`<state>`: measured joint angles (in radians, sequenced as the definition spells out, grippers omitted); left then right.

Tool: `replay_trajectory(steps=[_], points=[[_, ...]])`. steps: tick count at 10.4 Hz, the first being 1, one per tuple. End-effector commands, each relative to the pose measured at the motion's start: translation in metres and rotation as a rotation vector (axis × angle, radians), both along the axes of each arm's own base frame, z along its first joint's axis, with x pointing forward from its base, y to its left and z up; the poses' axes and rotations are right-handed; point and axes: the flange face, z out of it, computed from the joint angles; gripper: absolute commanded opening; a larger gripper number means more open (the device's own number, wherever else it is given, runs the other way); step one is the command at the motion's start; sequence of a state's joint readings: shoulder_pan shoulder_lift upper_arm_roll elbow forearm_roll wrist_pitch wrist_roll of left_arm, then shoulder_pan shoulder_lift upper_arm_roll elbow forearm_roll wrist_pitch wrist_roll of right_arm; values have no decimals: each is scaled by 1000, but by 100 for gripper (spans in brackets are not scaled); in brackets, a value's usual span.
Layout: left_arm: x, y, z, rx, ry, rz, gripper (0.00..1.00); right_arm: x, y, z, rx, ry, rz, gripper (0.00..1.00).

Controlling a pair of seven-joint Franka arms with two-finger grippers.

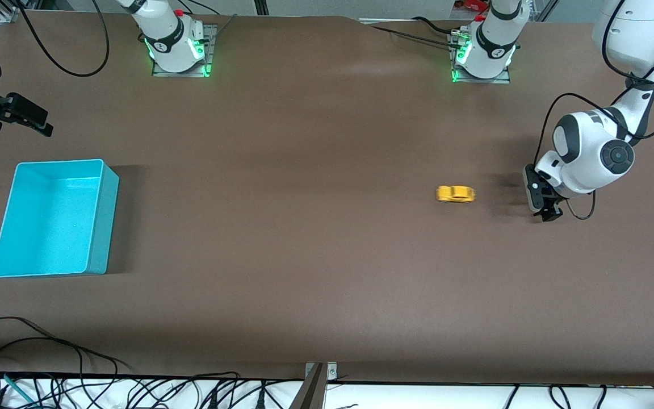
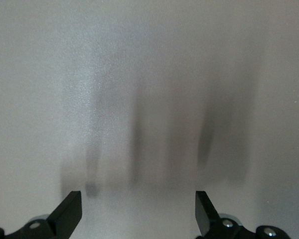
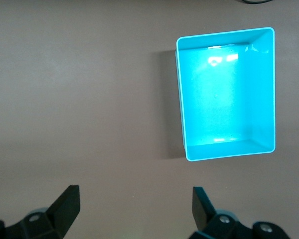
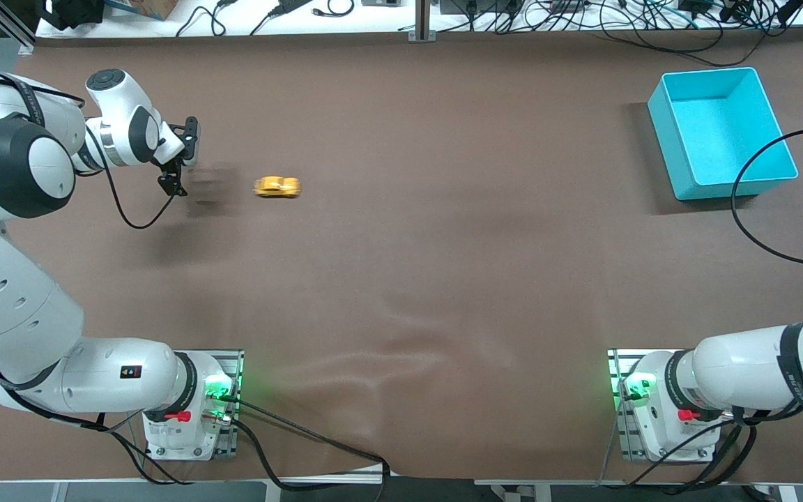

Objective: Wind up and store yellow beetle car
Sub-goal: 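Open the left gripper, letting the car roll toward the teal box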

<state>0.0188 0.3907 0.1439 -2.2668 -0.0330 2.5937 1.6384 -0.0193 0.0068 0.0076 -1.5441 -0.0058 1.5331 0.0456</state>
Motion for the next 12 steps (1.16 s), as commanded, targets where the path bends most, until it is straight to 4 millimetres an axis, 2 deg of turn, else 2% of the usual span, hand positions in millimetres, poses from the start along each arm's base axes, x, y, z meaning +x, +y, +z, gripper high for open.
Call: replay_trajectory(steps=[1, 3, 5, 6, 9, 11, 12], points=[[5, 3, 14, -26, -17, 14, 100, -2, 0, 8, 13, -9, -2, 100], [6, 6, 29, -27, -44, 29, 100, -2, 0, 6, 13, -4, -7, 100], [2, 7, 27, -28, -37, 30, 100, -2, 0, 6, 13, -4, -10, 100], [4, 7, 33, -27, -49, 30, 100, -2, 0, 7, 13, -6, -10, 100], [10, 7, 68, -27, -114, 31, 100, -2, 0, 6, 13, -4, -16, 100], [9, 5, 102, -40, -125, 27, 100, -1, -1, 4, 13, -1, -17, 100], [7, 3, 121, -48, -131, 23, 100, 0, -2, -3, 13, 14, -22, 100]])
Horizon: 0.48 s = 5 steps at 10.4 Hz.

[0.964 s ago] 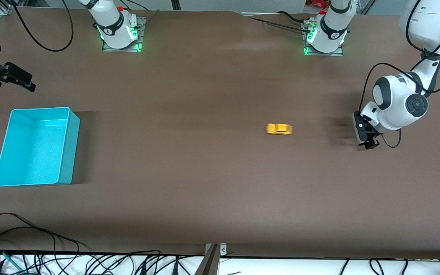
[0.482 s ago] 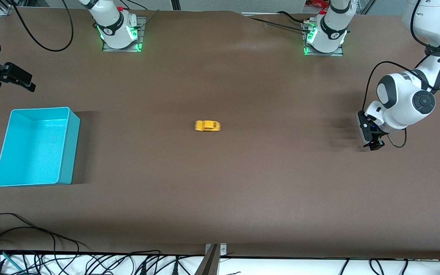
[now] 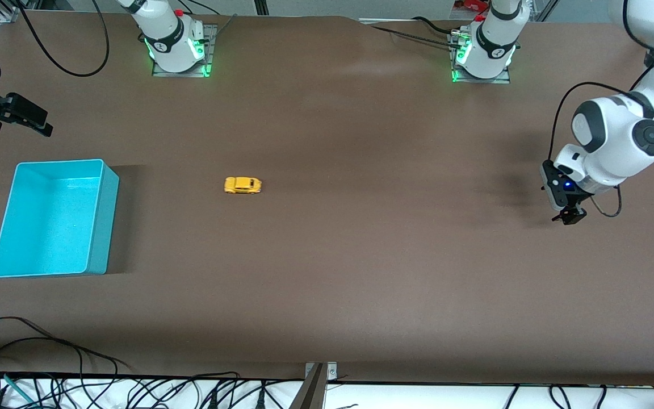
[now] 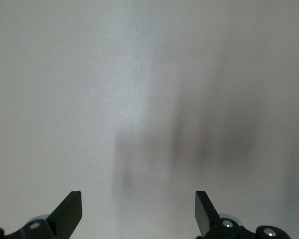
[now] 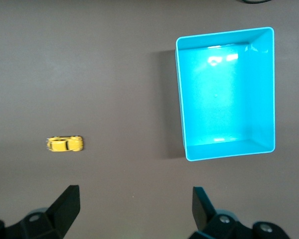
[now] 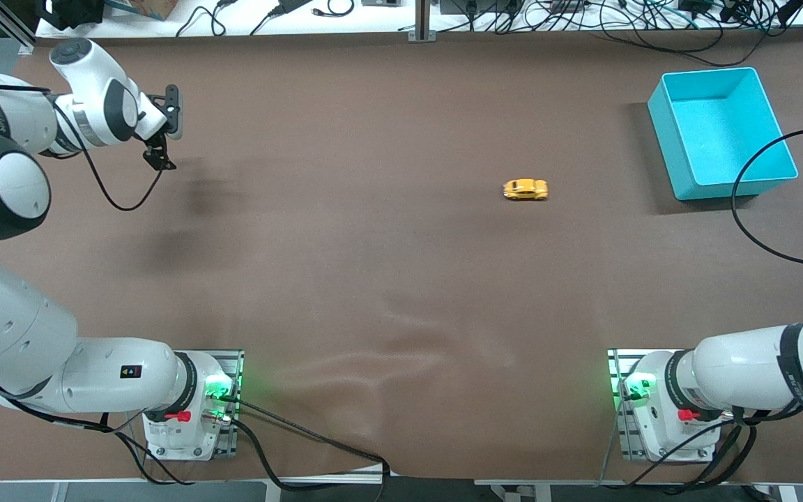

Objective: Wind up and store yellow beetle car
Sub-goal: 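Reach the right gripper to the car while the left gripper withdraws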

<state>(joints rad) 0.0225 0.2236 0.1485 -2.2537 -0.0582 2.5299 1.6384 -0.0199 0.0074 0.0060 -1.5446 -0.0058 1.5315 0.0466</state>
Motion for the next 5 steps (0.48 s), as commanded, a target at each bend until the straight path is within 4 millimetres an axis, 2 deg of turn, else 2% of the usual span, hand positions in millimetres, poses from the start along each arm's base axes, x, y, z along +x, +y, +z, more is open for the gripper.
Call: replay_trajectory(steps=[1, 4, 5], points=[[-10, -5, 53, -35, -22, -15, 100, 2, 0, -9, 15, 28, -16, 100], [-14, -11, 131, -52, -92, -29, 100, 16, 8, -39, 16, 77, -10, 100], [-13, -17, 158, -56, -120, -40, 100, 21, 21, -52, 8, 99, -89, 100]])
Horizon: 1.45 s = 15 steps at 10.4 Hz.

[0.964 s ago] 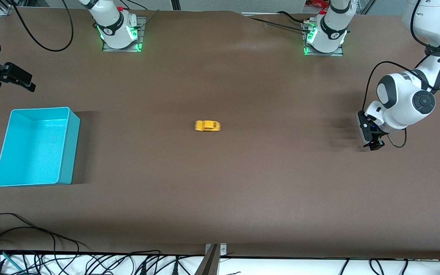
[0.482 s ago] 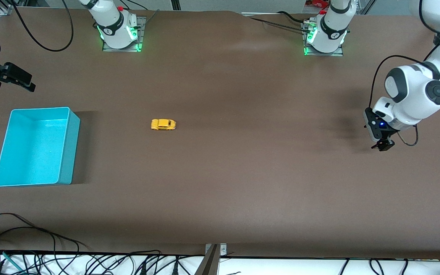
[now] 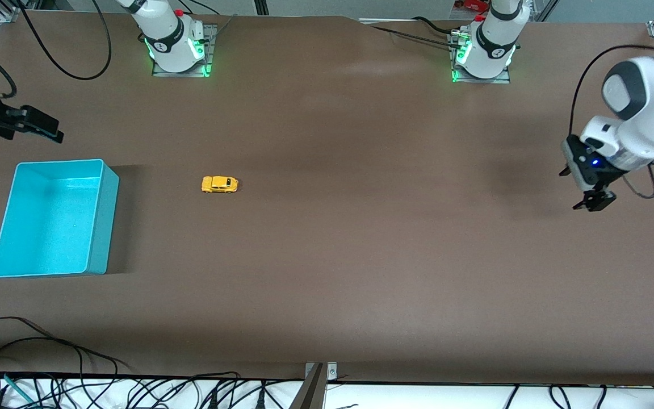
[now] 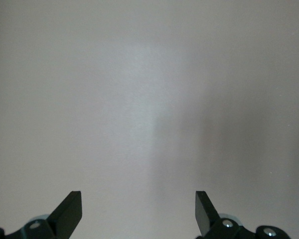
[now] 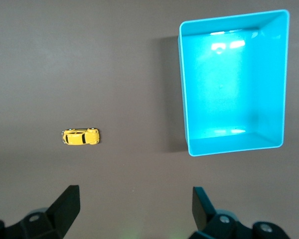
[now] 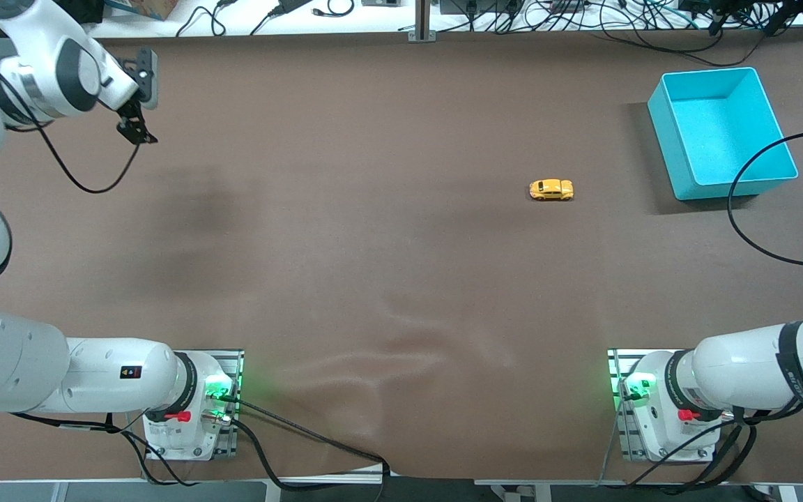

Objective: Wind up and store yellow beetle car
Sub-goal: 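Reach the right gripper to the car while the left gripper withdraws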

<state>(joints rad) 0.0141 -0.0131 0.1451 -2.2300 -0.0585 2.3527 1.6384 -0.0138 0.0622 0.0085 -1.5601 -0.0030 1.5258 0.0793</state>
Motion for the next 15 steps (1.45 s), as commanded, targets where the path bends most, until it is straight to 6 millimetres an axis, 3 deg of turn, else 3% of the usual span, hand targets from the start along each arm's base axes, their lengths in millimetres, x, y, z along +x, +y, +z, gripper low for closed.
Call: replay_trajectory(steps=[1, 5, 8, 9, 10, 12, 13, 15], points=[[-3, -10, 64, -30, -58, -20, 100, 11, 25, -23, -13, 42, -188, 100], [-21, -22, 151, -104, 62, 322, 100, 16, 81, -97, -90, 101, -510, 100], [-28, -45, 205, -86, 151, 650, 100, 22, 121, -162, -157, 99, -795, 100], [-32, -70, 221, -42, 167, 776, 100, 26, 122, -177, -175, 106, -914, 100], [-36, -96, 228, -1, 175, 867, 100, 27, 124, -197, -199, 120, -999, 100], [-42, -124, 245, 7, 179, 1026, 100, 19, 147, -244, -257, 107, -1261, 100], [-45, -128, 248, 11, 193, 1084, 100, 16, 149, -265, -269, 99, -1341, 100], [-42, -115, 245, 2, 209, 1126, 100, -3, 165, -308, -265, 75, -1394, 100]])
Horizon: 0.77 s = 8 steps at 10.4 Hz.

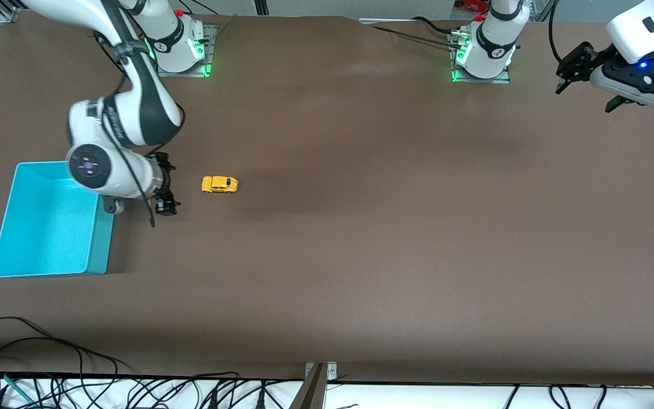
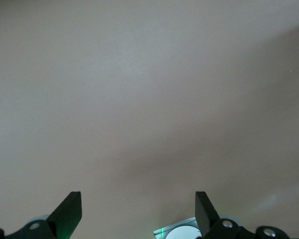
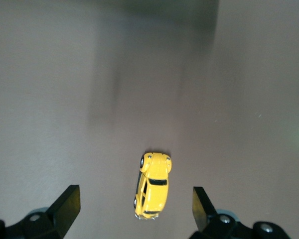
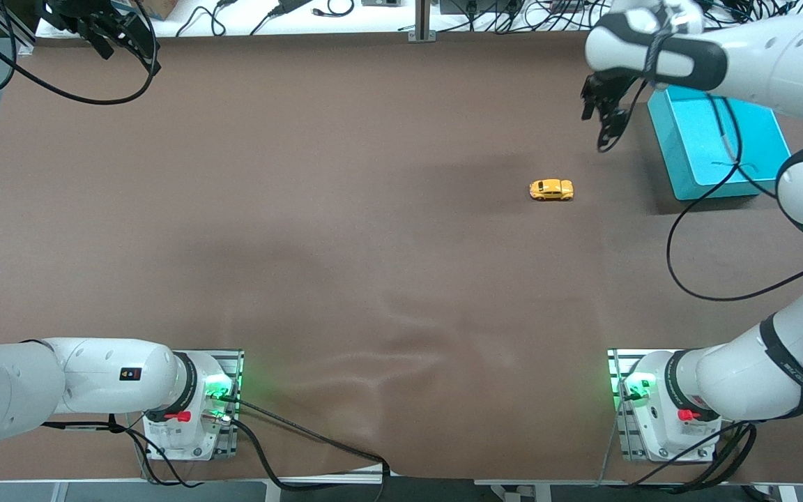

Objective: Wind up and store yellow beetle car
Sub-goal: 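Reach the right gripper to the car while the left gripper withdraws, then lower the right gripper and grasp the yellow car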

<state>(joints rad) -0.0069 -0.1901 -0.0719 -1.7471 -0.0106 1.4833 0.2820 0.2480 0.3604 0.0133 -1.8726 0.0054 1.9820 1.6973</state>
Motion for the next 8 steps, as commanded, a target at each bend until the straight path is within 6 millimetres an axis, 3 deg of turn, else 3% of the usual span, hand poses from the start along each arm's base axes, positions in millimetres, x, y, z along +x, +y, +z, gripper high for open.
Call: replay_trajectory(steps=[1, 3, 5, 8], points=[[7, 17, 5, 7, 8, 53, 100, -28, 10, -36, -5, -24, -52, 100], [11, 15, 8, 8, 1, 49, 100, -40, 11, -58, -8, -56, -94, 100], [12, 15, 8, 8, 2, 49, 100, -42, 12, -62, -7, -73, -117, 100], [13, 16, 8, 8, 2, 50, 100, -44, 21, -84, -12, -73, -140, 100]])
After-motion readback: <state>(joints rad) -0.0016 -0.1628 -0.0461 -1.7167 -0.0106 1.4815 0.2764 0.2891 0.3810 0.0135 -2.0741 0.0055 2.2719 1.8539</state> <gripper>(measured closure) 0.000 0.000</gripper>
